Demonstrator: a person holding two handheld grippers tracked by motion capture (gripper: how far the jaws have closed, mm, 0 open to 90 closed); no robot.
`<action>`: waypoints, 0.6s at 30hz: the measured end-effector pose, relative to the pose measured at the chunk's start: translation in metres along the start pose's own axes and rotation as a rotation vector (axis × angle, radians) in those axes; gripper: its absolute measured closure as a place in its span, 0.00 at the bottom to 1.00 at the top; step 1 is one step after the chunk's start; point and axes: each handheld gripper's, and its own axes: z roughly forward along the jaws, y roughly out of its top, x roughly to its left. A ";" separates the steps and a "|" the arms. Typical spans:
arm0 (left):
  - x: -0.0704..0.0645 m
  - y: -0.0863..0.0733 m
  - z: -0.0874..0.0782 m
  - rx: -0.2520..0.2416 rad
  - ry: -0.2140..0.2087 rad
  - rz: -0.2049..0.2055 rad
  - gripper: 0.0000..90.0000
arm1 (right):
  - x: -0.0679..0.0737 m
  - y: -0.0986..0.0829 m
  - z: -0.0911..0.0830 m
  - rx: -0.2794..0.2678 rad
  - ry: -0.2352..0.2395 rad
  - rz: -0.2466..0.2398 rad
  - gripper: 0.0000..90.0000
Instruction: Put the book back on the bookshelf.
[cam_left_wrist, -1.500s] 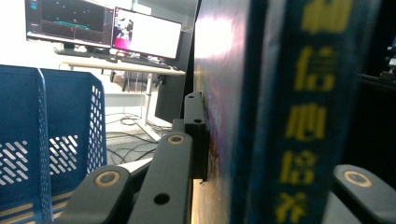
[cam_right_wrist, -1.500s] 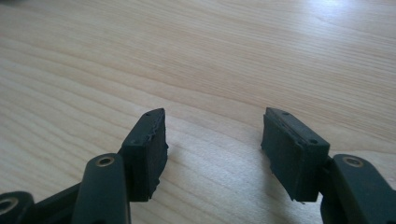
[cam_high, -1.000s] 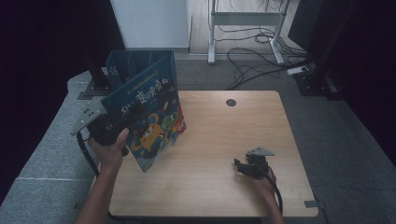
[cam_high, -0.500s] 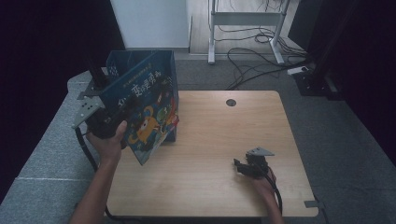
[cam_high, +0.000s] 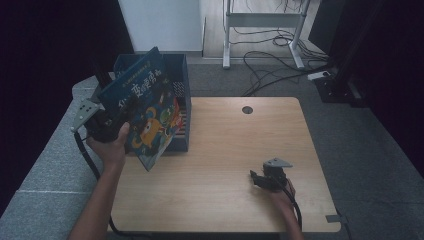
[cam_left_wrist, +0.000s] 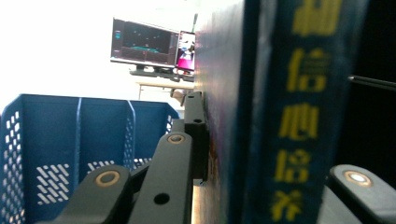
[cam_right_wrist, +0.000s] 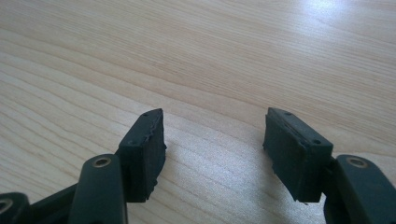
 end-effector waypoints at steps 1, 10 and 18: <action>0.000 0.000 0.001 0.000 0.009 0.008 0.91 | 0.001 0.000 0.000 0.000 -0.004 -0.007 0.42; 0.003 0.004 0.014 0.004 0.049 0.015 0.91 | 0.005 0.000 0.001 0.008 -0.035 -0.044 0.41; 0.003 0.004 0.029 -0.004 0.086 0.016 0.91 | 0.005 0.000 0.001 0.008 -0.032 -0.042 0.41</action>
